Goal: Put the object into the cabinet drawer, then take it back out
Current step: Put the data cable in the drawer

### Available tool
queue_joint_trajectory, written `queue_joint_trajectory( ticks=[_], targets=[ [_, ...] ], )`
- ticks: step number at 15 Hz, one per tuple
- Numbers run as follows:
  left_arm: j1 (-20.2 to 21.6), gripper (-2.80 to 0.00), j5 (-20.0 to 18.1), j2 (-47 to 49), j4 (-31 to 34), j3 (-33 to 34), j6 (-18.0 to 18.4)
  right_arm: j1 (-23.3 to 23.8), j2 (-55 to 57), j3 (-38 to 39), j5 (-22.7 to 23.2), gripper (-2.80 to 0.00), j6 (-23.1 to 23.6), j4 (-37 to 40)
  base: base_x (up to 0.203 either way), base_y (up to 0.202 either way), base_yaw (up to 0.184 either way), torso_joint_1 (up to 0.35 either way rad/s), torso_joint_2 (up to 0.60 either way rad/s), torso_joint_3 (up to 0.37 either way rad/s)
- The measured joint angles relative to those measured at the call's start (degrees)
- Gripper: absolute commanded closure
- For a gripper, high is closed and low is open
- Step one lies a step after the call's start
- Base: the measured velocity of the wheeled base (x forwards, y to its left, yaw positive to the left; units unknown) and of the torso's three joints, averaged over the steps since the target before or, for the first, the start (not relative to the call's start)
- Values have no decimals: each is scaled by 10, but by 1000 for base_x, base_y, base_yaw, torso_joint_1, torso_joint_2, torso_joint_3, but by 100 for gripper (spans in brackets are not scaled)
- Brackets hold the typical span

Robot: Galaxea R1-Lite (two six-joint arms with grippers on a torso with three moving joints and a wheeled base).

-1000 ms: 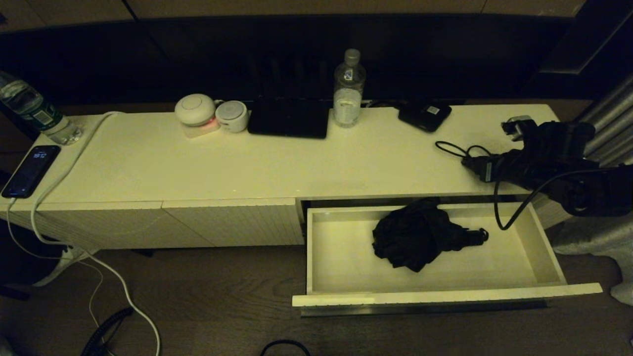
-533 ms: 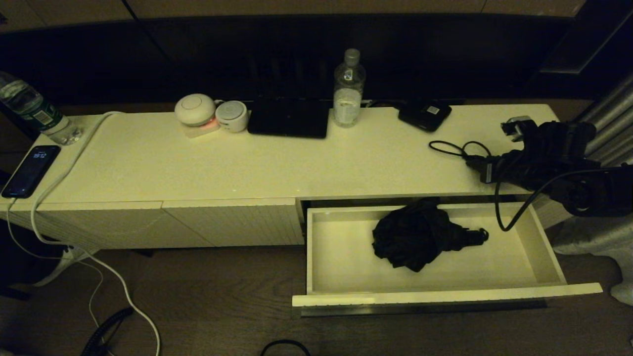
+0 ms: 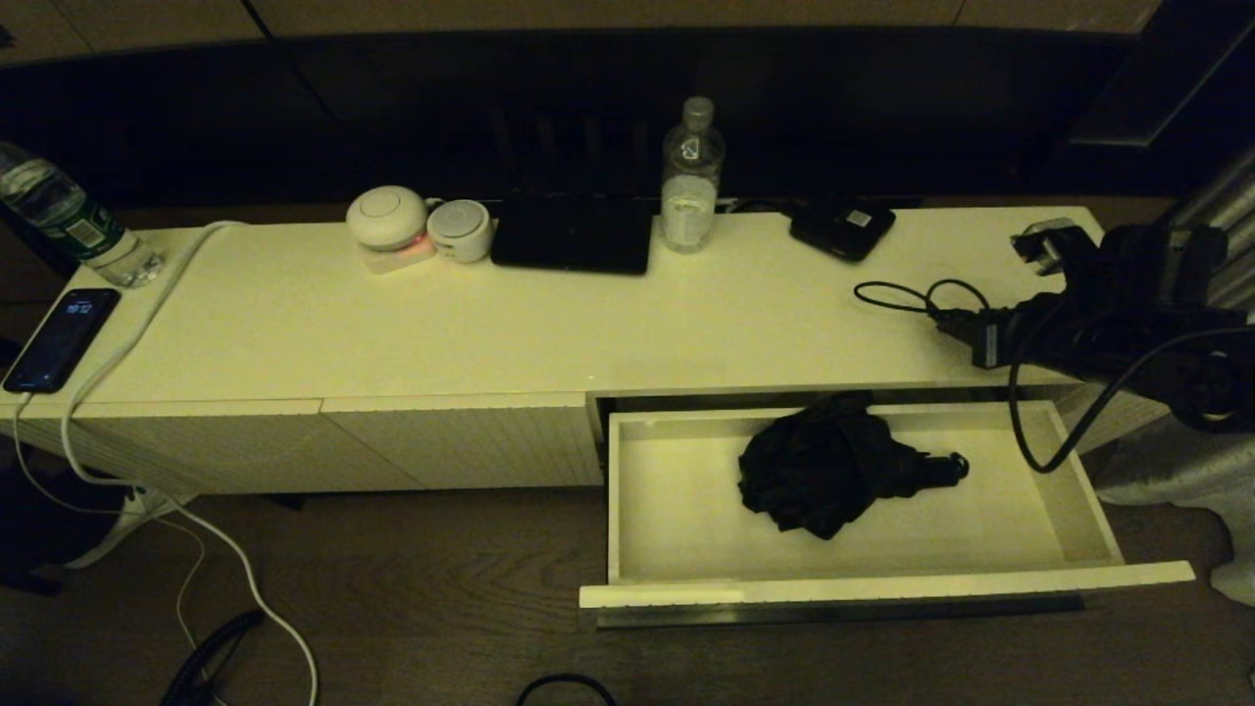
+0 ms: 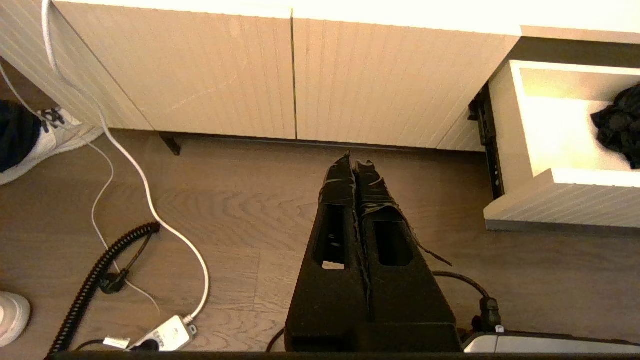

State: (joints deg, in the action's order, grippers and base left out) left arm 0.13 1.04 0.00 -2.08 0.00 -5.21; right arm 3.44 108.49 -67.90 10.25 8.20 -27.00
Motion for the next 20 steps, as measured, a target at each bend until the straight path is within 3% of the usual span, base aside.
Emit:
queue_joint_trajectory(
  ticks=[6, 10, 14, 20],
  targets=[
    [0, 0, 0, 0, 0, 0, 0, -34, -146, 139, 51, 0, 22, 143, 0, 0, 0, 0, 0, 0],
    [0, 0, 0, 0, 0, 0, 0, -90, -162, 206, 52, 0, 28, 169, 0, 0, 0, 0, 0, 0],
    [0, 0, 0, 0, 0, 0, 0, -112, -136, 216, 49, 0, 25, 164, 0, 0, 0, 0, 0, 0],
    [0, 0, 0, 0, 0, 0, 0, -106, -72, 197, 34, 0, 22, 162, 0, 0, 0, 0, 0, 0]
  ],
)
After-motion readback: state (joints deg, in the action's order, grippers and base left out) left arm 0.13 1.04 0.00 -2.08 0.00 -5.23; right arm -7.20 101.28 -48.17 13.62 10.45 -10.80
